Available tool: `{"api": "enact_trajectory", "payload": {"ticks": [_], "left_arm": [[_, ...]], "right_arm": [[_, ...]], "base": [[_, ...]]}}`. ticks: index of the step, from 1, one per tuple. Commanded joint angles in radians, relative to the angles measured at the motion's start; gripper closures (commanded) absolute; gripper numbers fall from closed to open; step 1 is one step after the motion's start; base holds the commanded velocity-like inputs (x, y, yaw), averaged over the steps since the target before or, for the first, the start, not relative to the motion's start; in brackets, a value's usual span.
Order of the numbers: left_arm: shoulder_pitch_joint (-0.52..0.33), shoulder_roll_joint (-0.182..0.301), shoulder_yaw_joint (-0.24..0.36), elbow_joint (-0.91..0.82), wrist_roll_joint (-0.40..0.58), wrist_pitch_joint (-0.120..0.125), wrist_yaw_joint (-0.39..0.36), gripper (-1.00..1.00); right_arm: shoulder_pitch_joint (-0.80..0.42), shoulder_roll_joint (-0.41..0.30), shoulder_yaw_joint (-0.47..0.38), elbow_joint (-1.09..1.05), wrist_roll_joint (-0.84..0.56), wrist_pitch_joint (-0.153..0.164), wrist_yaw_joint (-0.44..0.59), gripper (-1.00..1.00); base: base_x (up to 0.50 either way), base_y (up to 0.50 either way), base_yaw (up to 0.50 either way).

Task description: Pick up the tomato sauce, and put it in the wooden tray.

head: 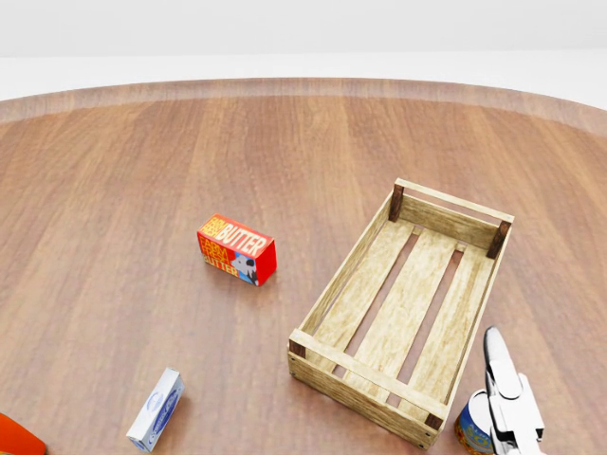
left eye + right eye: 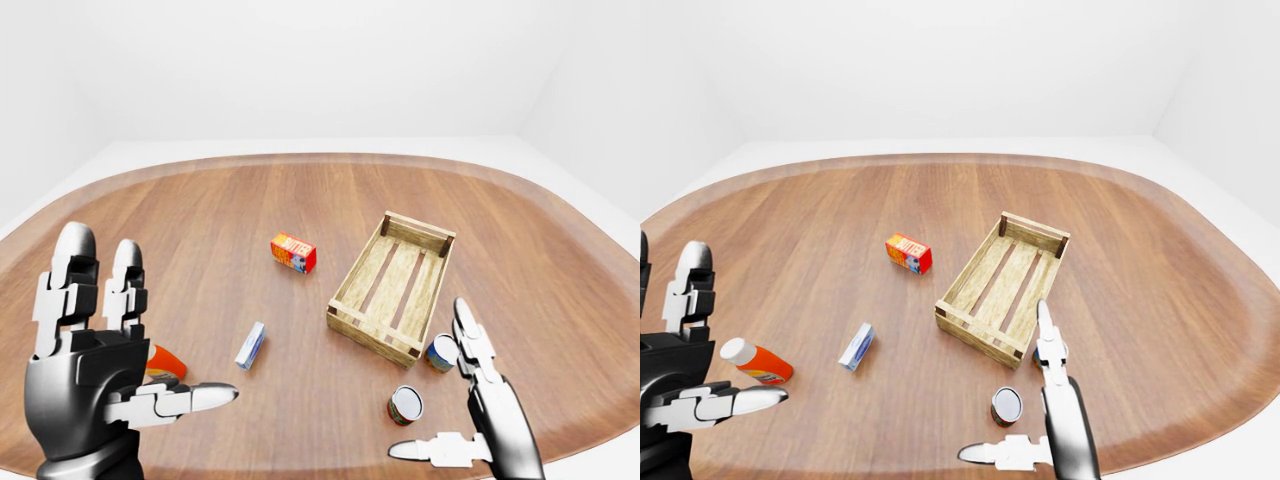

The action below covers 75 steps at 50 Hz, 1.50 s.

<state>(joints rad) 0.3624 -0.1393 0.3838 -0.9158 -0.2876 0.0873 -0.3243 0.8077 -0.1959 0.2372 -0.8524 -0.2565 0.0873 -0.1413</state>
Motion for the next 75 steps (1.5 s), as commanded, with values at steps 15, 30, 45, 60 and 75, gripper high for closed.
{"api": "enact_trajectory", "payload": {"ticks": [15,30,45,60,75], "left_arm": [[0.004,-0.007,0.009,-0.006,-0.007,0.0,-0.009,-1.0],[0.005,-0.007,0.01,-0.009,-0.008,0.0,-0.009,-1.0],[0.004,-0.008,0.014,-0.014,-0.009,0.0,-0.01,-1.0],[0.007,-0.012,0.024,-0.025,-0.017,0.0,-0.018,-1.0],[0.012,-0.018,0.02,-0.024,-0.011,0.0,-0.025,-1.0]], "right_arm": [[0.04,-0.024,-0.001,0.088,0.013,-0.03,-0.05,-1.0],[0.05,-0.013,-0.016,0.162,0.032,-0.09,-0.047,-1.0],[0.053,-0.011,-0.012,0.215,0.038,-0.128,-0.054,-1.0],[0.033,-0.022,0.003,0.273,0.055,-0.147,-0.072,-1.0],[0.008,-0.022,0.004,0.339,0.072,-0.169,-0.08,-1.0]], "base": [[0.0,0.0,0.0],[0.0,0.0,0.0],[0.0,0.0,0.0],[0.0,0.0,0.0],[0.0,0.0,0.0]]}}
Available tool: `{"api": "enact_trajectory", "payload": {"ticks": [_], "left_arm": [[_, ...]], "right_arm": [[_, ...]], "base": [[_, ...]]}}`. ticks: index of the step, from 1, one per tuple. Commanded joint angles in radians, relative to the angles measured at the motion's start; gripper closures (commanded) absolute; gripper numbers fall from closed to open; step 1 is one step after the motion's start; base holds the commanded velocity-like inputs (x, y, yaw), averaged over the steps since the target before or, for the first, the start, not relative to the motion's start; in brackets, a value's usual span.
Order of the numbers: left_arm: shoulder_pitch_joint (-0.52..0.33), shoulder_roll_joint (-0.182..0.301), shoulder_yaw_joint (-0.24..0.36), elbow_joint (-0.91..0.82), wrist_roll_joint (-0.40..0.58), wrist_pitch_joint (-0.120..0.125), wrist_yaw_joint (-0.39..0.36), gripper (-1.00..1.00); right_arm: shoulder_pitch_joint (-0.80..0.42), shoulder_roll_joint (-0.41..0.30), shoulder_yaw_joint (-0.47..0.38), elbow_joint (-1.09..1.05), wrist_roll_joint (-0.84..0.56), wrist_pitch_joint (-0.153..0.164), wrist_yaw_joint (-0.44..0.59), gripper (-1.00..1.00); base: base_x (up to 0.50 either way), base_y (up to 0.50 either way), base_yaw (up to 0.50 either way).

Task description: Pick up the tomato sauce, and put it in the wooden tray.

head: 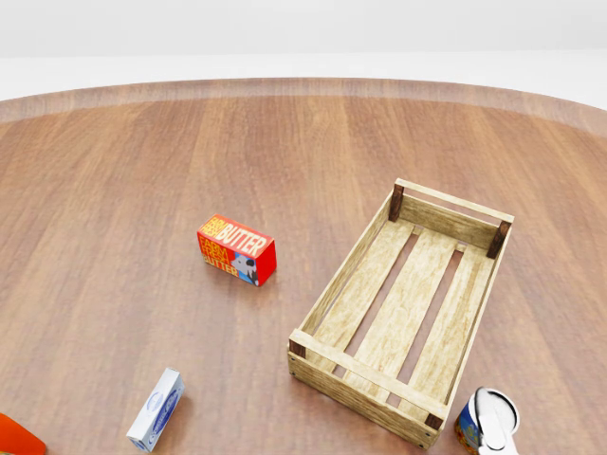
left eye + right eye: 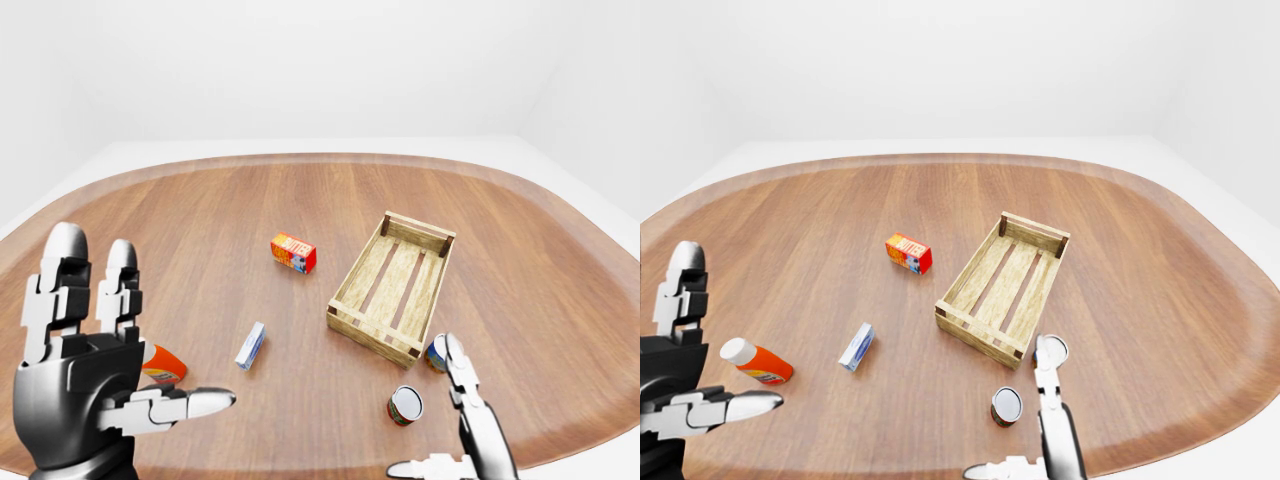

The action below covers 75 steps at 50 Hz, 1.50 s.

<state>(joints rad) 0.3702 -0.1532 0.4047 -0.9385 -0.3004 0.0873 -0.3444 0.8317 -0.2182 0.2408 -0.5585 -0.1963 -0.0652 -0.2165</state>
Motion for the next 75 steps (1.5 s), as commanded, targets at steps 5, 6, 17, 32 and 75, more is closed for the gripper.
{"api": "enact_trajectory", "payload": {"ticks": [5,6,17,32,75], "left_arm": [[0.005,-0.005,-0.005,0.001,0.006,0.0,-0.006,-1.0],[0.005,-0.005,-0.005,0.001,0.006,0.0,-0.006,-1.0],[0.009,-0.005,-0.012,0.005,0.011,0.0,-0.006,-1.0],[0.008,-0.005,-0.01,0.006,0.008,0.0,-0.005,-1.0],[0.004,-0.002,-0.004,0.005,0.003,0.0,-0.005,-1.0]], "right_arm": [[-0.015,0.002,-0.002,0.052,0.013,-0.022,-0.005,-1.0],[-0.015,0.002,-0.002,0.053,0.013,-0.022,-0.004,-1.0],[-0.004,0.004,-0.005,0.07,0.014,-0.022,-0.005,-1.0],[-0.002,-0.008,0.019,0.097,0.009,-0.022,-0.023,-1.0],[-0.003,-0.093,0.104,0.064,0.016,-0.022,-0.104,-1.0]], "base": [[0.0,0.0,0.0],[0.0,0.0,0.0],[0.0,0.0,0.0],[0.0,0.0,0.0],[0.0,0.0,0.0]]}}
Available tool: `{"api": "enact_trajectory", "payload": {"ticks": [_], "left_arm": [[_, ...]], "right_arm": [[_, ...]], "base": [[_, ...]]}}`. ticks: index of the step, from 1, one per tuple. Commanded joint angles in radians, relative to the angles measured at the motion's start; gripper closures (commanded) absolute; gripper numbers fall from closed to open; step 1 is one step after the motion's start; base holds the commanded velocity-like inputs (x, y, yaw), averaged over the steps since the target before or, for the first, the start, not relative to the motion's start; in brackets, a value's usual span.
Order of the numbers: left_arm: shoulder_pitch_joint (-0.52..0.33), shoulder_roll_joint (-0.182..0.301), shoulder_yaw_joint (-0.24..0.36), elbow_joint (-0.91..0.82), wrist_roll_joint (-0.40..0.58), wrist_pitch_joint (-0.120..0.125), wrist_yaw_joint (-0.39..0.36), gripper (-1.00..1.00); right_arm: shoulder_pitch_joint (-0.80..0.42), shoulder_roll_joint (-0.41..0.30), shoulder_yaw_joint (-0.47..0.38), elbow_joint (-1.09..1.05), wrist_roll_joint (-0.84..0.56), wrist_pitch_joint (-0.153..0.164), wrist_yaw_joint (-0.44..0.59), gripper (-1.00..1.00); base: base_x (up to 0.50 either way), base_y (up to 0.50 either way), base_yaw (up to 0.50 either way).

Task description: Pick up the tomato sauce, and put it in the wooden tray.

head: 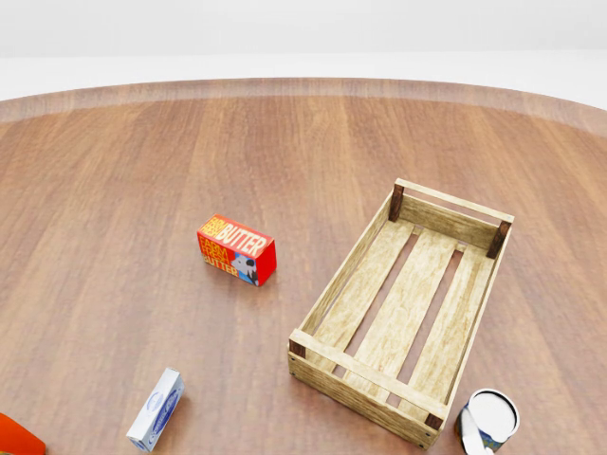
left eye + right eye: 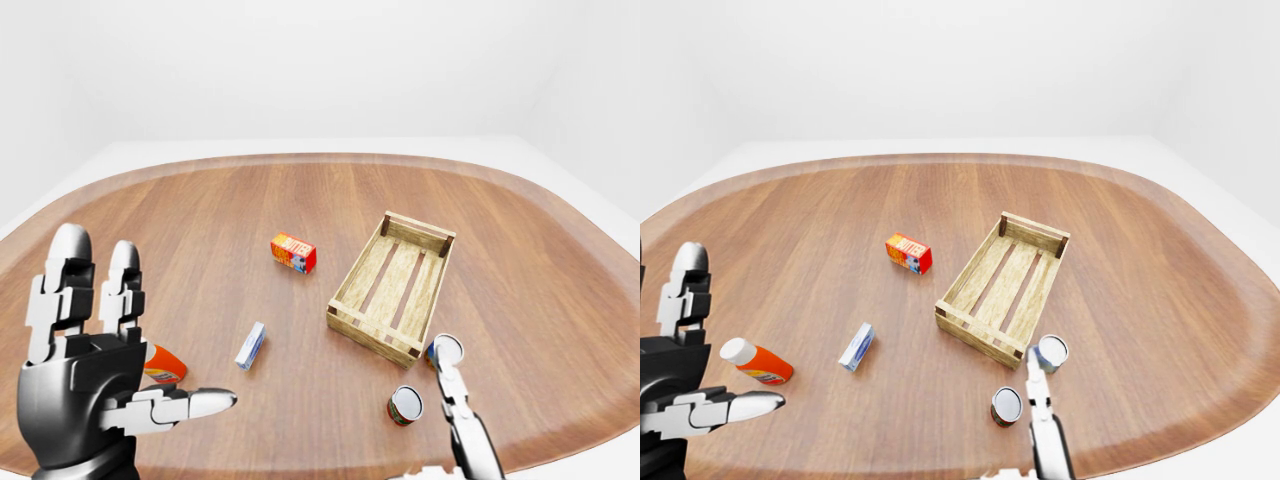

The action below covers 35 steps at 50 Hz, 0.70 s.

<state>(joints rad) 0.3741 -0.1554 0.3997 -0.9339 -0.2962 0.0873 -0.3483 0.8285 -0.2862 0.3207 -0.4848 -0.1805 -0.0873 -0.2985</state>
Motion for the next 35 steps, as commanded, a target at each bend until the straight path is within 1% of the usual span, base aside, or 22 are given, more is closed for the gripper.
{"api": "enact_trajectory", "payload": {"ticks": [1,13,35], "left_arm": [[0.001,0.0,0.002,0.0,-0.002,0.0,-0.001,-1.0],[-0.004,0.001,0.012,-0.003,-0.008,0.0,-0.002,-1.0],[-0.005,0.001,0.005,-0.005,-0.002,0.0,0.001,-1.0]], "right_arm": [[0.001,-0.028,0.027,-0.011,0.0,0.0,-0.025,-1.0],[-0.01,-0.06,0.065,-0.002,0.002,0.0,-0.061,-1.0],[-0.008,-0.085,0.079,0.032,0.023,0.0,-0.094,-1.0]], "base": [[0.0,0.0,0.0],[0.0,0.0,0.0],[0.0,0.0,0.0]]}}
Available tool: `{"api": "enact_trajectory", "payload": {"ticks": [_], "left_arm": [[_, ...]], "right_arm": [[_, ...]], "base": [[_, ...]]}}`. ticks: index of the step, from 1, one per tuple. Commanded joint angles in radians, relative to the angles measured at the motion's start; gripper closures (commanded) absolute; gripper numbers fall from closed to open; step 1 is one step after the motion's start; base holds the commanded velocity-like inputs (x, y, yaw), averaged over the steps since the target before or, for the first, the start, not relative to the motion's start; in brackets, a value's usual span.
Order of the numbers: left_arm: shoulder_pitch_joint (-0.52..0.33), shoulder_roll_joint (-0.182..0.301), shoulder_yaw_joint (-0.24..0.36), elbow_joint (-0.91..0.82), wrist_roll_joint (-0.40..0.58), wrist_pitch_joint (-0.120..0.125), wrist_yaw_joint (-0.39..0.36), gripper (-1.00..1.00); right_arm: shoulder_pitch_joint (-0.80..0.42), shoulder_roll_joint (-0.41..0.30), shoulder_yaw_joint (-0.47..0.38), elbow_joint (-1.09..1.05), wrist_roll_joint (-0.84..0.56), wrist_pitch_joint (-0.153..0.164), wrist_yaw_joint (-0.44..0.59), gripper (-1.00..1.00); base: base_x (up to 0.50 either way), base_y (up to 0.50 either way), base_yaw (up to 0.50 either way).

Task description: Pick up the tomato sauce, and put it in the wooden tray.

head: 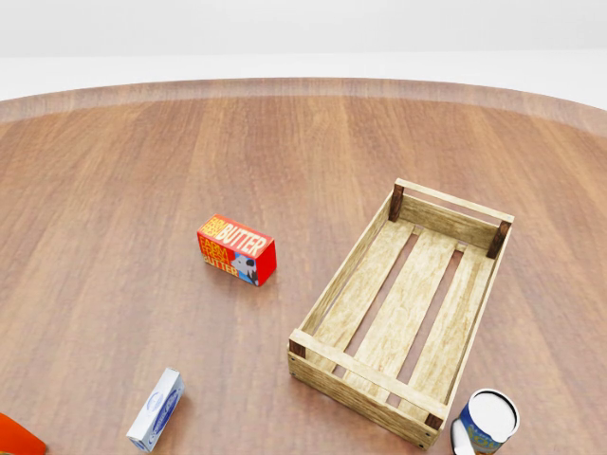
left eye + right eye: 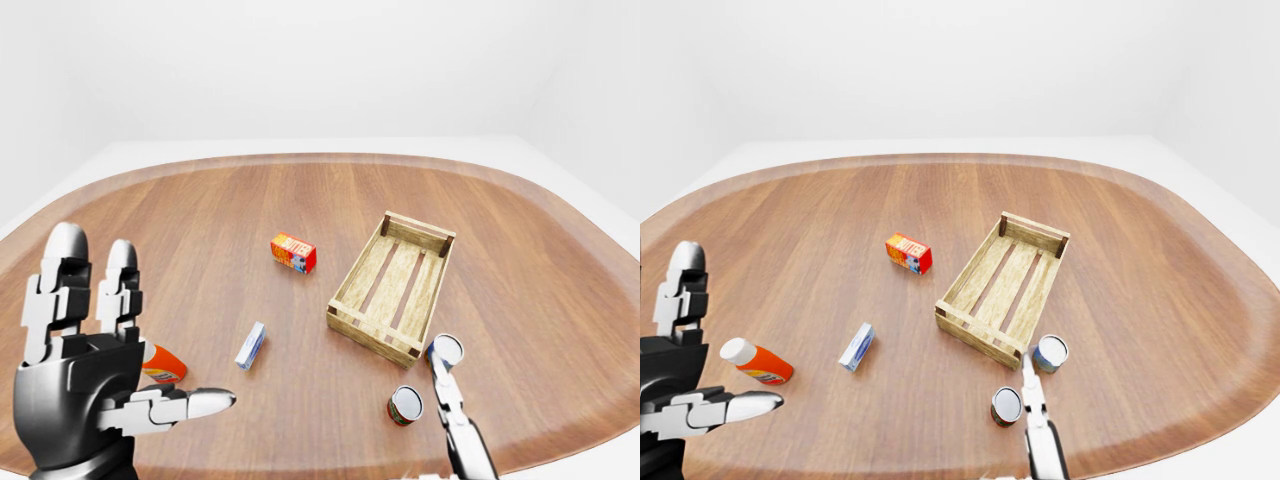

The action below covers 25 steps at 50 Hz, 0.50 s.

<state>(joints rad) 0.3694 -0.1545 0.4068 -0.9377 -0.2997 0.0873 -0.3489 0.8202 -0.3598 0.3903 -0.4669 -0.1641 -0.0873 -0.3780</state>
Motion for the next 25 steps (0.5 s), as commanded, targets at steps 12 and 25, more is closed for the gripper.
{"api": "enact_trajectory", "payload": {"ticks": [12,25], "left_arm": [[0.006,-0.003,-0.005,-0.003,0.002,0.0,-0.002,-1.0],[0.007,-0.004,-0.001,-0.004,-0.002,0.0,-0.005,-1.0]], "right_arm": [[-0.004,-0.016,0.014,0.031,0.012,0.0,-0.021,-1.0],[-0.029,-0.001,-0.001,0.073,0.026,0.0,-0.005,-1.0]], "base": [[0.0,0.0,0.0],[0.0,0.0,0.0]]}}
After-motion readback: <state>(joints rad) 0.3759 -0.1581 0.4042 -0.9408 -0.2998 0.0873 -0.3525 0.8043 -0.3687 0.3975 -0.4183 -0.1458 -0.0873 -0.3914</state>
